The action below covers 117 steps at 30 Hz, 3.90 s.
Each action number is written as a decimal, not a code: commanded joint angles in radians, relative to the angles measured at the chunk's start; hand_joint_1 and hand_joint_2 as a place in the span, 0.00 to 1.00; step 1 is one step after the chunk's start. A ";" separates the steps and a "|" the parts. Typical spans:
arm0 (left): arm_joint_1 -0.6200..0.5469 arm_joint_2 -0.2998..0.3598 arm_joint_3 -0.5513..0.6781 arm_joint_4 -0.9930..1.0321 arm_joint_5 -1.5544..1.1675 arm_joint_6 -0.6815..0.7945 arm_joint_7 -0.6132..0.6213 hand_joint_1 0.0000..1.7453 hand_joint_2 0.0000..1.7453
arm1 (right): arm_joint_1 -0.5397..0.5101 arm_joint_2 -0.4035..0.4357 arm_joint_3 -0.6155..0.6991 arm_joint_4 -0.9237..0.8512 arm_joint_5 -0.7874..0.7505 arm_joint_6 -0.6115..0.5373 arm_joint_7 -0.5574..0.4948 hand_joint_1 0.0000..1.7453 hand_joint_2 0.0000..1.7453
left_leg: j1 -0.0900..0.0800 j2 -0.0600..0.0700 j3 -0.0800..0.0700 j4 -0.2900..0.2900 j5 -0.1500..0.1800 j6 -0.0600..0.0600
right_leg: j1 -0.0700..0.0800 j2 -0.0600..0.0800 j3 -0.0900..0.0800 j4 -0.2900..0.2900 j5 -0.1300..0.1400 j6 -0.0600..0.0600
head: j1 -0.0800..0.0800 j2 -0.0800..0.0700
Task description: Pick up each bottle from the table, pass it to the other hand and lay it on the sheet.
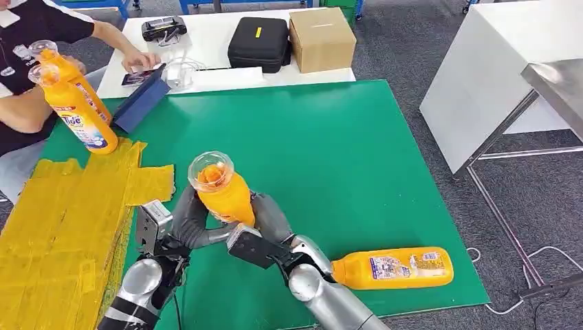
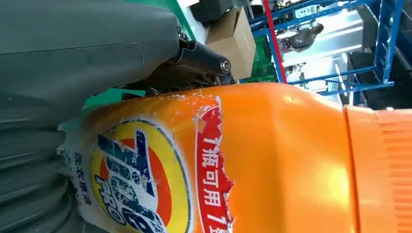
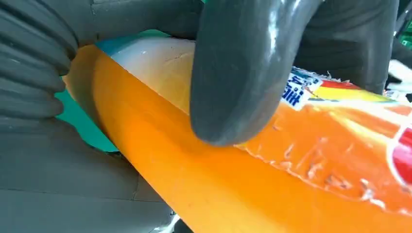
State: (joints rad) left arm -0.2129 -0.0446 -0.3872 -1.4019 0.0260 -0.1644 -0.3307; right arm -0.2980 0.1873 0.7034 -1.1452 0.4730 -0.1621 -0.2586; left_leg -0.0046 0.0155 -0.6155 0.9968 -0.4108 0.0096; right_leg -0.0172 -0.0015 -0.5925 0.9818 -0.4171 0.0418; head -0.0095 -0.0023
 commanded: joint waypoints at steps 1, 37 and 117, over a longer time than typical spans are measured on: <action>-0.046 -0.006 -0.018 0.049 0.011 0.005 0.006 1.00 1.00 | -0.032 -0.004 0.069 0.062 0.003 0.009 0.006 1.00 1.00 | 0.003 -0.002 0.004 0.001 -0.002 -0.002 | 0.002 -0.001 0.005 -0.001 -0.002 -0.002 | 0.000 0.000; -0.035 0.038 0.128 -0.009 -0.531 0.592 -0.010 1.00 1.00 | 0.103 -0.106 -0.108 -0.298 -0.008 -0.132 -0.033 0.00 1.00 | 0.003 -0.004 0.005 0.002 -0.003 -0.002 | 0.003 -0.002 0.007 0.000 -0.003 -0.003 | 0.000 0.000; -0.244 0.104 0.603 0.629 -1.227 0.863 0.233 0.00 1.00 | 0.091 -0.115 -0.144 -0.345 -0.008 -0.105 -0.034 0.00 1.00 | 0.008 0.000 0.005 0.001 0.001 -0.004 | 0.006 -0.001 0.006 -0.001 0.001 -0.005 | 0.000 0.000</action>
State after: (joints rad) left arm -0.4952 0.1267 0.1155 -0.6231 -1.2089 0.6970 -0.0741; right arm -0.1849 0.0980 0.5455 -1.5499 0.4650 -0.2602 -0.2937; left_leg 0.0007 0.0197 -0.6147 0.9966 -0.4081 0.0059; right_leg -0.0140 0.0001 -0.5932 0.9819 -0.4147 0.0382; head -0.0092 -0.0023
